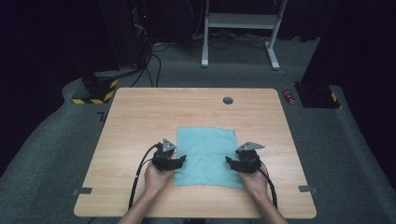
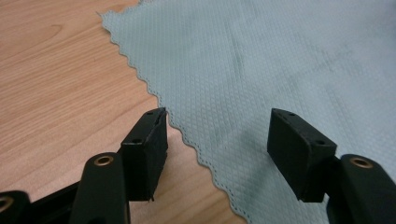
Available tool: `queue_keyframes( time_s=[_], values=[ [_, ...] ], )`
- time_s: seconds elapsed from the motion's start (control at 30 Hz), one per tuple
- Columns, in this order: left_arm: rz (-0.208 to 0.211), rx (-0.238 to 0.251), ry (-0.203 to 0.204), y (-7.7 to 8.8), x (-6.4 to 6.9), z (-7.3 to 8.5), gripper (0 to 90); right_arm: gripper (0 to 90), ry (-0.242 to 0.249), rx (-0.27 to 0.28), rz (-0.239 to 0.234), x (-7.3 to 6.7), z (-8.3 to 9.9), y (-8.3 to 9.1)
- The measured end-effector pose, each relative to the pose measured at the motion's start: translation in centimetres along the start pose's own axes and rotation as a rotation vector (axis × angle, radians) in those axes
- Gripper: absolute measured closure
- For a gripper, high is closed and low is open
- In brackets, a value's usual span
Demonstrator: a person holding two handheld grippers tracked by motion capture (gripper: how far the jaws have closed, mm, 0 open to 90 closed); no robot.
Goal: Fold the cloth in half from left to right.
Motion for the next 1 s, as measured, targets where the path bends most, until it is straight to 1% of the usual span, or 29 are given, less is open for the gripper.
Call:
queue_keyframes(
  time_s=[0.07, 0.1, 0.17, 0.2, 0.23, 0.27, 0.33, 0.37, 0.43, 0.5, 0.53, 0.6, 0.67, 0.73, 0.77, 0.83, 0.87, 0.97, 1.0],
  values=[
    [-0.004, 0.009, -0.006, 0.1, -0.2, -0.3, 37.7, 46.2, 0.032, -0.001, -0.013, -0.6, -0.2, 0.0],
    [-0.011, -0.001, -0.011, 0.1, -0.4, -0.5, 37.8, 46.9, 0.040, 0.004, -0.020, -1.0, -0.3, 0.0],
    [-0.012, -0.009, -0.006, 0.2, -0.8, -1.0, 37.0, 47.9, 0.054, 0.013, -0.037, -1.8, -0.6, 0.2],
    [-0.018, 0.003, -0.006, 0.3, -1.0, -1.3, 36.9, 48.2, 0.067, 0.019, -0.045, -2.2, -0.8, 0.1],
    [-0.018, 0.011, 0.003, 0.4, -1.2, -1.5, 37.6, 48.6, 0.084, 0.021, -0.047, -2.6, -0.9, 0.1],
    [-0.018, 0.007, 0.010, 0.4, -1.4, -1.7, 37.7, 49.0, 0.095, 0.023, -0.049, -3.0, -1.1, 0.0],
    [-0.018, 0.007, 0.010, 0.3, -1.9, -2.2, 37.7, 51.5, 0.100, 0.037, -0.060, -3.7, -1.2, -0.2],
    [-0.024, 0.024, 0.013, 0.2, -2.1, -2.3, 37.9, 52.8, 0.104, 0.048, -0.061, -4.1, -1.3, -0.3],
    [-0.010, 0.015, 0.028, -0.1, -2.7, -2.7, 38.5, 54.2, 0.124, 0.054, -0.066, -4.7, -1.5, -0.5],
    [0.004, 0.007, 0.043, -0.6, -3.4, -3.0, 38.9, 56.3, 0.127, 0.054, -0.067, -5.1, -1.6, -0.8],
    [0.008, -0.007, 0.049, -0.9, -3.8, -3.1, 39.4, 57.2, 0.131, 0.057, -0.072, -5.4, -1.7, -0.9],
    [0.007, -0.021, 0.061, -1.3, -4.4, -3.4, 38.6, 58.7, 0.129, 0.061, -0.091, -6.0, -1.7, -1.2],
    [-0.004, 0.011, 0.080, -1.4, -4.8, -3.6, 39.9, 60.3, 0.143, 0.055, -0.108, -6.6, -1.7, -1.5],
    [-0.011, 0.026, 0.103, -1.5, -5.3, -3.6, 40.6, 62.4, 0.158, 0.058, -0.124, -7.0, -1.8, -1.7],
    [-0.018, 0.023, 0.115, -1.6, -5.5, -3.5, 40.6, 63.5, 0.154, 0.059, -0.136, -7.3, -1.8, -1.8],
    [-0.036, 0.008, 0.116, -1.9, -6.0, -3.3, 40.4, 65.0, 0.160, 0.057, -0.151, -7.7, -1.9, -2.0],
    [-0.041, 0.006, 0.123, -2.1, -6.1, -3.3, 40.4, 65.5, 0.167, 0.055, -0.161, -8.1, -2.0, -2.2],
    [-0.062, 0.012, 0.146, -2.5, -6.7, -3.2, 41.2, 66.6, 0.188, 0.051, -0.186, -9.0, -2.2, -2.6],
    [-0.052, 0.006, 0.162, -2.6, -6.7, -3.3, 41.6, 66.8, 0.195, 0.055, -0.195, -9.3, -2.2, -2.7]
  ],
)
Point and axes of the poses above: each handheld gripper's, and its own axes: y roughly backward along the jaws, z roughly out of its underside, x roughly to its right, the point moved 1 cm from there along -y, roughly forward along the jaws, and after that the axes turned 1 degree about z, right-handed, at the moved point
